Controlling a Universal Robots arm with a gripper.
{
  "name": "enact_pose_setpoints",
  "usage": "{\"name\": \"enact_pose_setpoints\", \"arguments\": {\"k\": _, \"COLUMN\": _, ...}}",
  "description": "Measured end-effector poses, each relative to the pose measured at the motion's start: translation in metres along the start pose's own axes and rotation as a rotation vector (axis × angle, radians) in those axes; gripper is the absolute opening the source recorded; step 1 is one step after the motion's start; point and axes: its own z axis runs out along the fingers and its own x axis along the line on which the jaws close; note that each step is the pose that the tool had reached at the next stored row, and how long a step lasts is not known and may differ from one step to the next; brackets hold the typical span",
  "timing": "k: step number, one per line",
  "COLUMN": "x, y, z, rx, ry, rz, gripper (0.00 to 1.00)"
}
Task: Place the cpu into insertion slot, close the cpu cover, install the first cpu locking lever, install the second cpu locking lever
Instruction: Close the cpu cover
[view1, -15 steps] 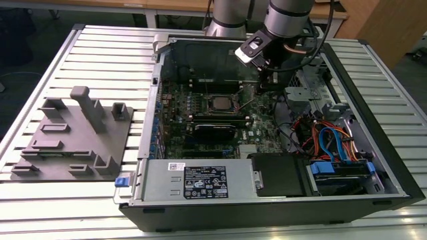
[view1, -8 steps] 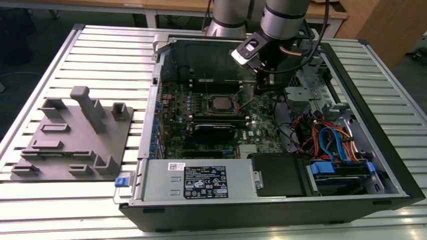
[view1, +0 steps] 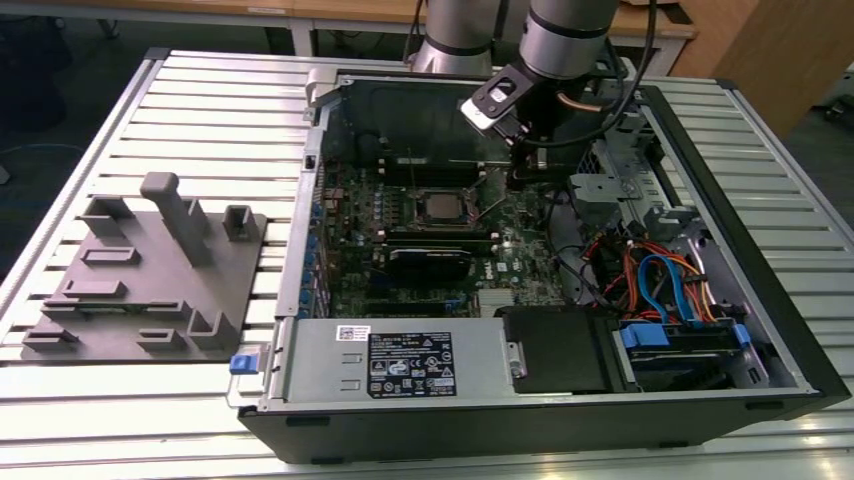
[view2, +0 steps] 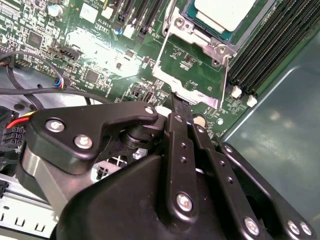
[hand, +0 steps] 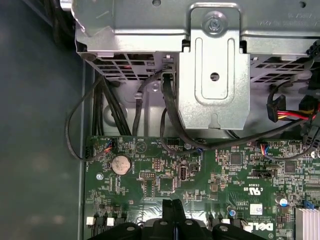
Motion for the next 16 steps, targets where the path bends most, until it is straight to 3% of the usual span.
{"name": "enact_pose_setpoints", "arguments": {"k": 4, "x": 0.0000, "y": -0.0010, "z": 0.0000, "rx": 0.0000, "ry": -0.0001, "rz": 0.000, "gripper": 0.10}}
{"name": "enact_pose_setpoints", "arguments": {"k": 16, "x": 0.0002, "y": -0.0144, "z": 0.0002, "rx": 0.0000, "ry": 0.0001, "rz": 0.000, "gripper": 0.10}}
